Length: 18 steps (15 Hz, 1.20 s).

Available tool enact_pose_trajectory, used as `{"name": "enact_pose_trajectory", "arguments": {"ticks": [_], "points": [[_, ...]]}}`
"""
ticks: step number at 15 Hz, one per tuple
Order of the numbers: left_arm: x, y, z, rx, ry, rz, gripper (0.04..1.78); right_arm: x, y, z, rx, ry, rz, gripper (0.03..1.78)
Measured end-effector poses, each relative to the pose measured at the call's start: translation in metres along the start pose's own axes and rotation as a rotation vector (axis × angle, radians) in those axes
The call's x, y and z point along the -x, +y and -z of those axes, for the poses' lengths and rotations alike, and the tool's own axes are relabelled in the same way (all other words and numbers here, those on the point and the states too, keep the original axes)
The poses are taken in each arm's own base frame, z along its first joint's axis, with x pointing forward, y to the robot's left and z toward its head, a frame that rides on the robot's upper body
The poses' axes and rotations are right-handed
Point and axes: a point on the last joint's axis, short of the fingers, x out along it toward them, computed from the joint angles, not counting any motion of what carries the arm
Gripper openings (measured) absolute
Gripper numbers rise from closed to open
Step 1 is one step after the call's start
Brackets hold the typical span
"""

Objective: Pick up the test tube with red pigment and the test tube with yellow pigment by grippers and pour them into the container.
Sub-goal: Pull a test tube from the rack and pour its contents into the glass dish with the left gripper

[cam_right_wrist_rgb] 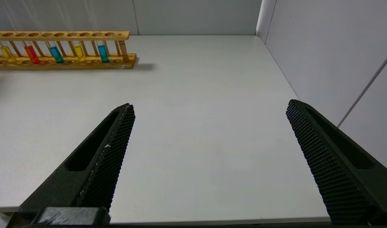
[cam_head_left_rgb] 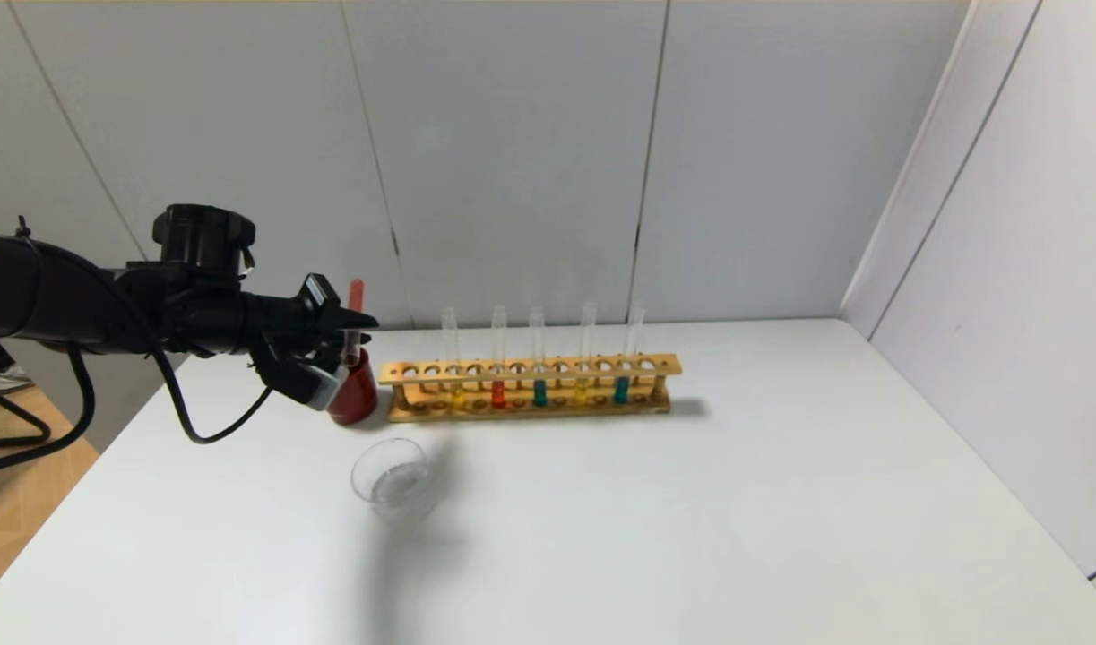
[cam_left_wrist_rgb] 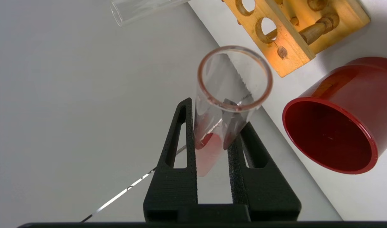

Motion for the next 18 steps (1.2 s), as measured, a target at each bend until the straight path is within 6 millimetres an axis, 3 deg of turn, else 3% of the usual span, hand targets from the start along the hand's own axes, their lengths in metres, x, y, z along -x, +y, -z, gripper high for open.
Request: {"name": "enact_pose_trajectory", "arguments": {"ticks": [11,18], "points": [[-0.002,0.011,-0.008,-0.056,0.015,-0.011,0.33,0.000,0.000,0.000,0.000,0.000,0.000,1.75],[-0.002,0.004,-0.017,-0.094,0.028,-0.005,0.33,0.000,0.000,0.000,0.000,0.000,0.000,1.75]]}}
